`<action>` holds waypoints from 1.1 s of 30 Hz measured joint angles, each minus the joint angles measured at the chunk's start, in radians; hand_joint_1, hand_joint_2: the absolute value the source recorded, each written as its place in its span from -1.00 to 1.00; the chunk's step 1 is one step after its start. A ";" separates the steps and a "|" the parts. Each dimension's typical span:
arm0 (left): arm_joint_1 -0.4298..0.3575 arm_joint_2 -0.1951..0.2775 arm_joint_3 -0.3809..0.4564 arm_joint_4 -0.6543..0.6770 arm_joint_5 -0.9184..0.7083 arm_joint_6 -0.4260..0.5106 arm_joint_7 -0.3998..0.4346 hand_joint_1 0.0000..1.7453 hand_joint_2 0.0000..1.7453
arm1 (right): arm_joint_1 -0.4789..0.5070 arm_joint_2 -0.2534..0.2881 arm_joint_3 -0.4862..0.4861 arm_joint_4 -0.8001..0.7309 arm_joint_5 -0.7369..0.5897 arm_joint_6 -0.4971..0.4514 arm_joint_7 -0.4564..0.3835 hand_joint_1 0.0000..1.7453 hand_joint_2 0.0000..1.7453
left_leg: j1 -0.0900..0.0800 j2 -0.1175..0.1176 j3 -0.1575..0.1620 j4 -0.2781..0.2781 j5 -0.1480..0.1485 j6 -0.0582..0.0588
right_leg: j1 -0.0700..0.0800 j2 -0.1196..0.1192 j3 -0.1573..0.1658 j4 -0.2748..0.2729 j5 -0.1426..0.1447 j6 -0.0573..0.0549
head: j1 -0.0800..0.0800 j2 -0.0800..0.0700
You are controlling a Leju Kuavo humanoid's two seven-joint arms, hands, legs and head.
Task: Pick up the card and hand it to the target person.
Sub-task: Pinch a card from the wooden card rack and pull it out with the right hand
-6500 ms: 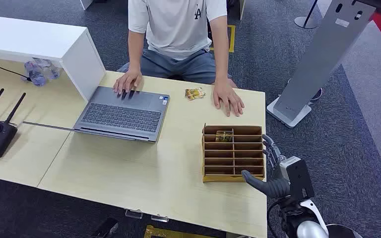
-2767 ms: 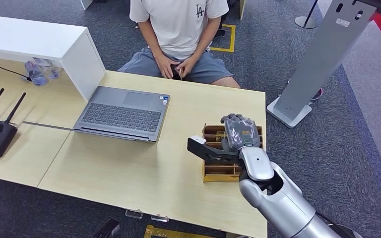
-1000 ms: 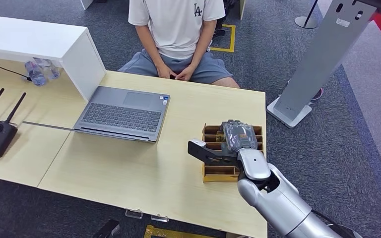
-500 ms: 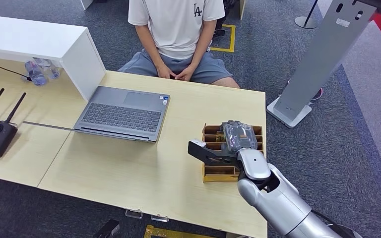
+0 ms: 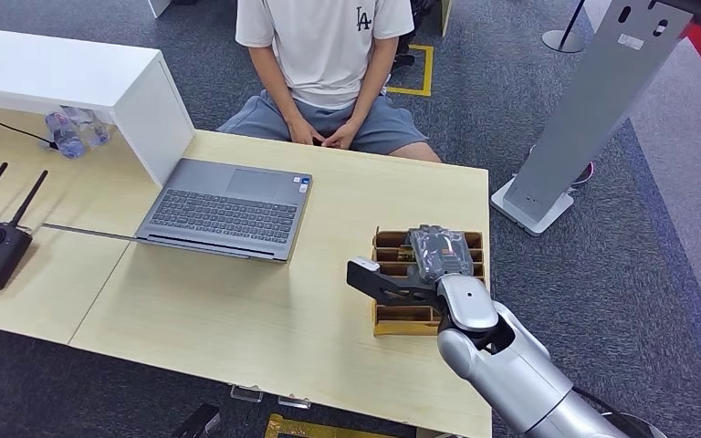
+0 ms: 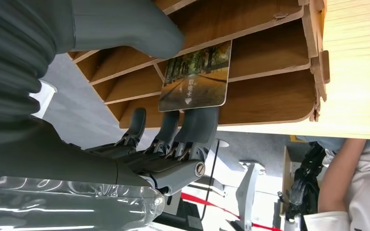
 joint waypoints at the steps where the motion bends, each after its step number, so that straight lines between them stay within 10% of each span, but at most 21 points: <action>1: 0.000 0.000 0.000 0.000 0.000 0.000 0.000 -1.00 -1.00 | 0.000 0.000 0.000 0.001 0.000 0.000 0.000 0.06 1.00 | 0.000 0.000 0.000 0.000 0.000 0.000 | 0.000 0.000 0.000 0.000 0.000 0.000 | 0.000 0.000; 11: 0.000 0.000 0.000 0.000 0.001 0.000 0.000 -1.00 -1.00 | 0.001 0.006 0.000 0.004 -0.001 0.001 0.000 1.00 1.00 | 0.000 0.000 0.000 0.000 0.000 0.000 | 0.000 0.000 0.000 0.000 0.000 0.000 | 0.000 0.000; 33: 0.000 0.000 0.000 0.000 0.001 0.011 -0.007 -1.00 -1.00 | -0.002 0.013 0.000 0.004 0.001 -0.021 -0.016 1.00 1.00 | 0.000 0.000 0.000 0.000 0.000 0.000 | 0.000 0.000 0.000 0.000 0.000 0.000 | 0.000 0.000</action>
